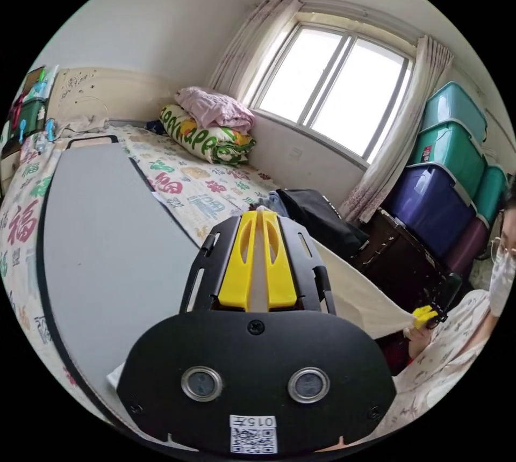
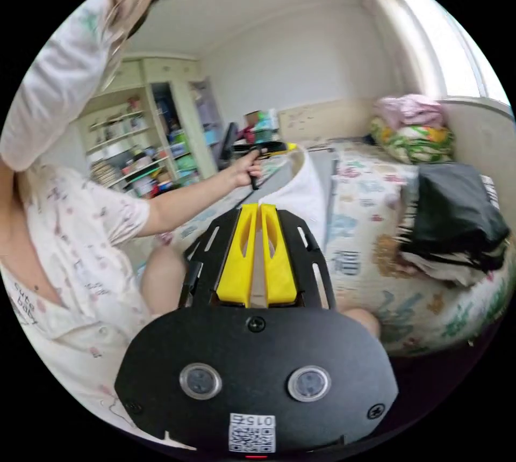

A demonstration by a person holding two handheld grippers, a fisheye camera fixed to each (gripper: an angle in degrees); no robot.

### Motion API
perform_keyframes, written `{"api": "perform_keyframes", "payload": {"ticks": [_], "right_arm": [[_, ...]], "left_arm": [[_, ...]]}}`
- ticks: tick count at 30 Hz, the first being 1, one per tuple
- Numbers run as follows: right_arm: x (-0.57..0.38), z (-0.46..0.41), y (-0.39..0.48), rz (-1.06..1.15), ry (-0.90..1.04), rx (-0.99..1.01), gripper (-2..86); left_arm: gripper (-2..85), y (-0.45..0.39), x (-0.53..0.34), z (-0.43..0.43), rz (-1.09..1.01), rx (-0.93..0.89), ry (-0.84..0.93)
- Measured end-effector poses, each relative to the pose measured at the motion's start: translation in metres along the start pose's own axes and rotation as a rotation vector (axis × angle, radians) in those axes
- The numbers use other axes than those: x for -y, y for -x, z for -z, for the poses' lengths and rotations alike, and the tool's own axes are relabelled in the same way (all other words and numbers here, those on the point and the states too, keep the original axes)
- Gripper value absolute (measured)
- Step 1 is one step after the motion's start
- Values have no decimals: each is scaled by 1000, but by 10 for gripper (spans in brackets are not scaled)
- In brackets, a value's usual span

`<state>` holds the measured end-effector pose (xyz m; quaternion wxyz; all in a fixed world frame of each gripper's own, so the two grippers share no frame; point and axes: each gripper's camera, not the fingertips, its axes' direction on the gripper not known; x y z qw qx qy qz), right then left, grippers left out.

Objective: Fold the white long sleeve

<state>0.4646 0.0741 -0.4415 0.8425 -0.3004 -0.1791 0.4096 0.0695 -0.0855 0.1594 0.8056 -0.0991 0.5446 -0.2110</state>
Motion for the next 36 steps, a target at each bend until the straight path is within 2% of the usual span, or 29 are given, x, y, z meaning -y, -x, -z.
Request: {"api": "perform_keyframes", "payload": {"ticks": [2, 5, 8, 11, 17, 21, 22, 24, 26, 28, 31, 36], "right_arm": [[-31, -72, 42, 72, 160, 168, 2], [-85, -158, 85, 105, 353, 288, 2], [-137, -213, 115, 133, 476, 318, 2], [-173, -245, 128, 146, 575, 310, 2], [-216, -271, 120, 143, 662, 289, 3], [-238, -281, 110, 120, 694, 277, 3], [-244, -283, 108, 119, 698, 271, 4], [-253, -288, 106, 126, 706, 258, 4], [-263, -296, 103, 136, 721, 241, 4], [-267, -300, 101, 135, 724, 238, 5], [-269, -299, 99, 152, 714, 241, 6], [-288, -323, 84, 153, 781, 219, 14]], "left_arm": [[-1, 53, -60, 51, 81, 59, 1], [-2, 114, -146, 104, 197, 154, 5], [-2, 155, -218, 132, 276, 248, 60], [0, 176, -264, 142, 363, 312, 126], [9, 170, -317, 167, 349, 361, 83], [18, 178, -352, 203, 500, 334, -132], [23, 180, -357, 203, 507, 284, -156], [43, 183, -356, 180, 486, 214, -61], [68, 181, -351, 134, 461, 175, 106], [48, 171, -348, 111, 396, 171, 159], [1, 149, -343, 96, 327, 247, 163], [-7, 131, -341, 80, 270, 444, 210]]}}
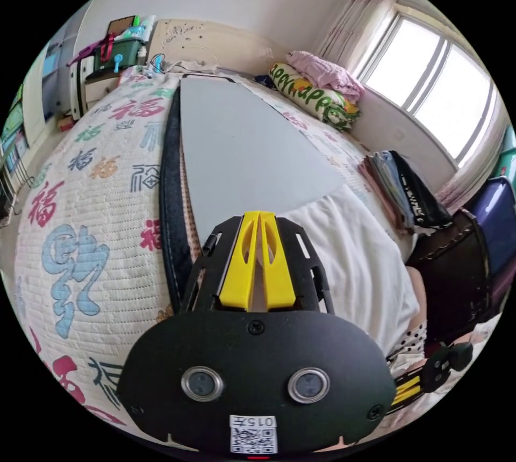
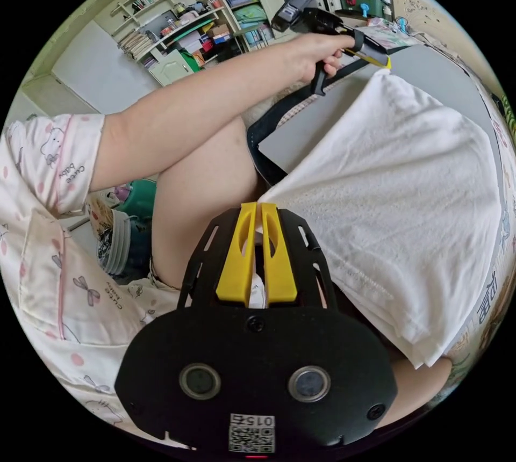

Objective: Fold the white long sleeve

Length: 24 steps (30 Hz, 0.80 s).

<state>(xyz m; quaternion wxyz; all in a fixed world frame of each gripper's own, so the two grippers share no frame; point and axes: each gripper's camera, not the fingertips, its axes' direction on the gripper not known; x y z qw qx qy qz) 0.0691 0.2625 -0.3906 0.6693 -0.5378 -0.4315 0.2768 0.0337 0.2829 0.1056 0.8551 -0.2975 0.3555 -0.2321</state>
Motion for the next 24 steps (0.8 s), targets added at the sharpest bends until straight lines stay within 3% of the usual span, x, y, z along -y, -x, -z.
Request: {"api": "perform_keyframes", "payload": {"ticks": [3, 6, 12, 18, 24], "right_arm": [[-1, -14, -16, -28, 42, 6, 30], [-12, 15, -16, -1, -35, 41, 50], [-39, 60, -13, 145, -97, 224, 55], [-42, 105, -62, 7, -230, -20, 59], [-59, 141, -157, -340, -302, -304, 77]], "left_arm": [[-5, -6, -3, -12, 17, -13, 34], [7, -21, -8, -3, -11, -68, 4], [52, -37, -24, -13, -12, -129, 23], [54, -50, -38, -29, -4, -122, 45], [52, -64, -46, -45, -7, -115, 65]]}}
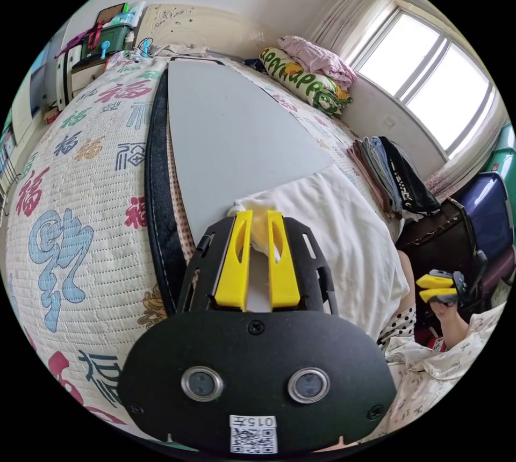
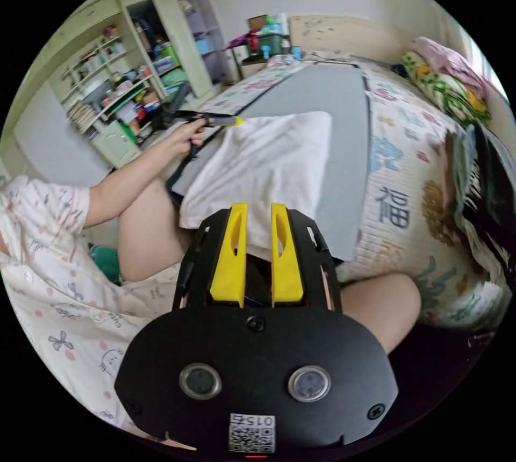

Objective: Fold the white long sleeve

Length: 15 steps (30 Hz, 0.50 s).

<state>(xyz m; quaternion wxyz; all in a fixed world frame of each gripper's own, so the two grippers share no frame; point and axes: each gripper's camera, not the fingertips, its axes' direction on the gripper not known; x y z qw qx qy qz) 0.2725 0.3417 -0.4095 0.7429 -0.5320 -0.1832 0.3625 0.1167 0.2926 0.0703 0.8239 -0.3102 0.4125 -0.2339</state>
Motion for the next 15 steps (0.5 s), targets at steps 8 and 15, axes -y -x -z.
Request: {"api": "perform_keyframes", "payload": {"ticks": [8, 15], "right_arm": [[39, -64, -23, -161, 133, 15, 51], [58, -63, -2, -160, 135, -19, 11]], "left_arm": [[45, -20, -3, -22, -14, 30, 25], [17, -25, -8, -36, 6, 32, 31]]}}
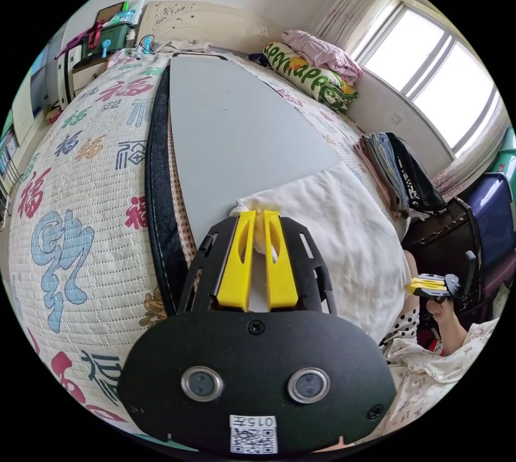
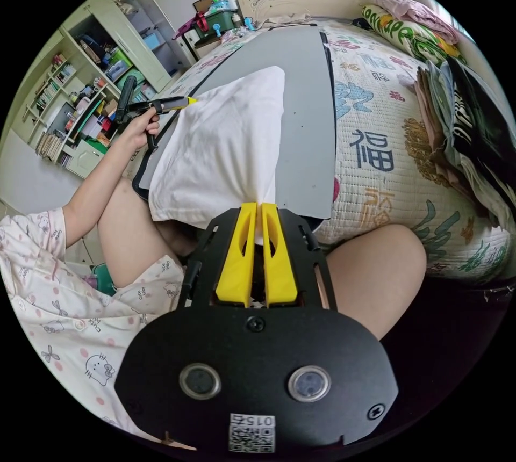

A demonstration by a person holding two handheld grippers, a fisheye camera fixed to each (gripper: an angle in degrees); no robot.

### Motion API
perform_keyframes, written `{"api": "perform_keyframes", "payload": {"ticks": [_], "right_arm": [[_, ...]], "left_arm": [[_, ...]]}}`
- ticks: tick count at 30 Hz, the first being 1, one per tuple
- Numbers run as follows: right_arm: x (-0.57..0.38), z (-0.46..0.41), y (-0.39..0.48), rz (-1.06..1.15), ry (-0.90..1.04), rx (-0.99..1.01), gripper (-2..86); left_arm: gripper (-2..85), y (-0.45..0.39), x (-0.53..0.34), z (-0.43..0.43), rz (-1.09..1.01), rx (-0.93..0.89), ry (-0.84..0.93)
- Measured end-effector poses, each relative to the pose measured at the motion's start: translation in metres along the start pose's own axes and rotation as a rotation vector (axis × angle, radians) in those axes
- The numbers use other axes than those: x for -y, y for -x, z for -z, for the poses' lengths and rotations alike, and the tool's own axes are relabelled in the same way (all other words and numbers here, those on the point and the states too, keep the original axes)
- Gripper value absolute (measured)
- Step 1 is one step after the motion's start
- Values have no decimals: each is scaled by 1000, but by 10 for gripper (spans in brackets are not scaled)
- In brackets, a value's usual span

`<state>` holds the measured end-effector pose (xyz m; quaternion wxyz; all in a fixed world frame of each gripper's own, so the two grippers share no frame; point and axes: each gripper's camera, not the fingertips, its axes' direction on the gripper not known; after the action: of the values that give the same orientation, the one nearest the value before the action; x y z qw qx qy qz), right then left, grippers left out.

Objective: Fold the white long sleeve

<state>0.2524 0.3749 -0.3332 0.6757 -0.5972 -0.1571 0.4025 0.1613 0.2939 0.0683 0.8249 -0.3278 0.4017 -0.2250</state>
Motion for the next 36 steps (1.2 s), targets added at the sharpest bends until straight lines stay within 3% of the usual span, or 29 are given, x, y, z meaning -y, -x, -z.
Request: {"api": "perform_keyframes", "payload": {"ticks": [9, 24, 36], "right_arm": [[26, -20, 40, 29, 45, -41, 6], [61, 4, 108, -21, 36, -58, 11], [93, 93, 155, -15, 90, -68, 6]], "left_arm": [[2, -6, -14, -16, 1, 18, 1], [5, 44, -53, -38, 134, -139, -41], [51, 61, -67, -33, 141, -192, -112]]}}
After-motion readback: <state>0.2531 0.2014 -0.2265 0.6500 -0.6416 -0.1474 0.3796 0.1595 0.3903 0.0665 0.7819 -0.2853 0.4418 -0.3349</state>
